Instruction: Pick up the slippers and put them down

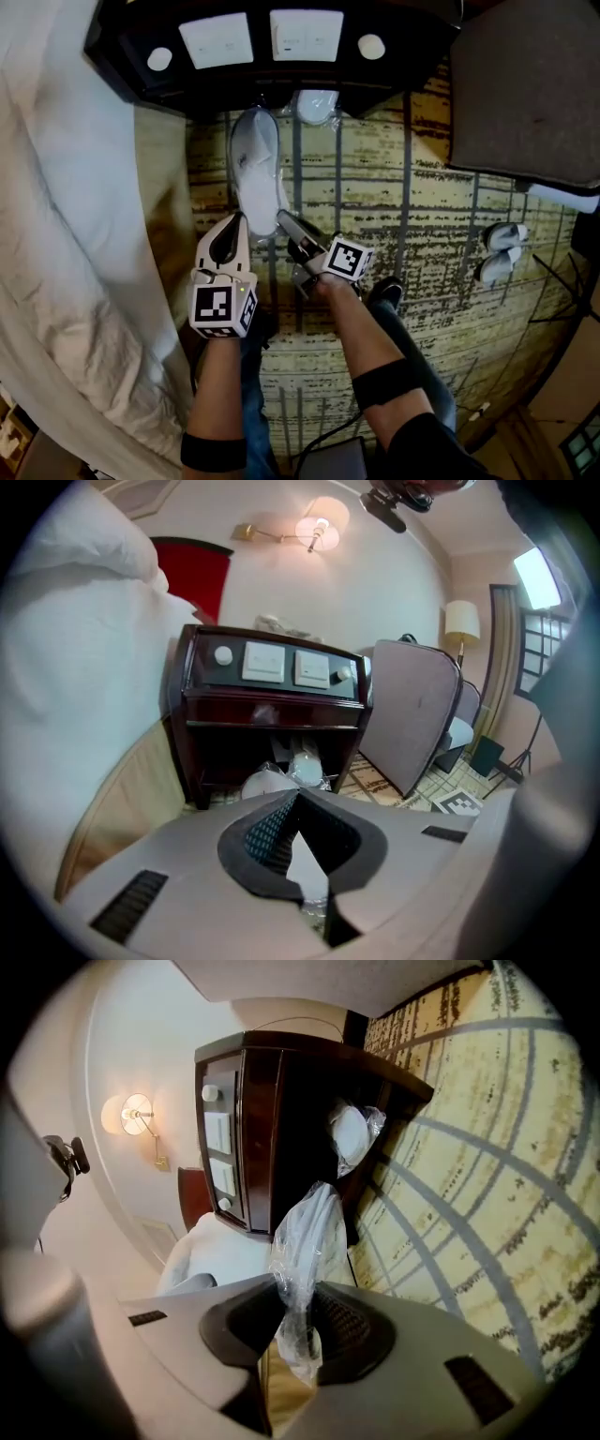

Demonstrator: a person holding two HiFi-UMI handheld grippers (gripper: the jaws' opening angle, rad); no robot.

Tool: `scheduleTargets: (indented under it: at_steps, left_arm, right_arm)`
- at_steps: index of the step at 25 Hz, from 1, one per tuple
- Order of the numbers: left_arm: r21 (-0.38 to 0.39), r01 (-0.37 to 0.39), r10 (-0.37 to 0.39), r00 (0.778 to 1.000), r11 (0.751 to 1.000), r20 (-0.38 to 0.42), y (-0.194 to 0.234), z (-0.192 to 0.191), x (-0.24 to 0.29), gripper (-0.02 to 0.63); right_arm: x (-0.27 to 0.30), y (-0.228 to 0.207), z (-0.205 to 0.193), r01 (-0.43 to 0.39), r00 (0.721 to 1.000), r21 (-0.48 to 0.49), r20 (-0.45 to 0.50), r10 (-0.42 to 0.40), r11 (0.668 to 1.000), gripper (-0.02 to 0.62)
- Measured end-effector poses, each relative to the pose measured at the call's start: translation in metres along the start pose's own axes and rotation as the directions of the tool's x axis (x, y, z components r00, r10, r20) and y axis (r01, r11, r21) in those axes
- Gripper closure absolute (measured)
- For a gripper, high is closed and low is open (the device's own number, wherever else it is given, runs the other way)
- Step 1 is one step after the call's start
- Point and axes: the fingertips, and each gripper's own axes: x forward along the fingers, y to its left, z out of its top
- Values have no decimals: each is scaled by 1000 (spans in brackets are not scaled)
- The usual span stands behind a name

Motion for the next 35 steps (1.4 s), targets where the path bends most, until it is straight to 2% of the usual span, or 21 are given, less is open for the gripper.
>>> scheduleTargets:
  at_steps: [8,13,21,23,25,27,29,30,32,33,35]
  left_arm:
    - [19,29,-29,999,999,-13,-34,-13,-10,606]
    - [25,52,-51,998,998,-31,-52,-36,0,606]
    - [61,91,-88,995,994,-52,-60,-71,22,606]
    - [67,97,-93,994,993,-53,-57,-77,25,606]
    - [63,97,-93,994,993,-55,-54,-80,26,606]
    - [51,95,-92,994,994,-59,-54,-80,26,606]
    - [41,93,-90,994,995,-54,-54,-78,24,606]
    - [39,92,-89,995,995,-52,-53,-76,24,606]
    - [36,89,-87,995,995,-51,-51,-71,22,606]
    - [34,87,-85,995,996,-52,-51,-67,19,606]
    - [35,86,-85,995,996,-52,-52,-56,9,606]
  right_arm:
    - [-65,-17,-35,37,998,6,-49,-37,999,489]
    - [-95,-52,-49,91,993,-2,-79,-91,996,488]
    - [-98,-111,-64,130,990,23,-60,-129,991,488]
    - [-98,-120,-65,176,982,2,-64,-175,984,485]
    - [-102,-131,-66,250,966,-3,-65,-249,968,462]
    - [-110,-144,-69,333,941,16,-70,-332,943,408]
    - [-117,-153,-71,395,917,33,-78,-391,918,243]
    - [-119,-156,-70,421,905,28,-84,-417,907,196]
    - [-123,-159,-68,483,871,-5,-97,-481,876,181]
    - [-127,-160,-67,519,849,-19,-100,-519,854,157]
    - [-142,-158,-62,595,799,-33,-88,-595,803,155]
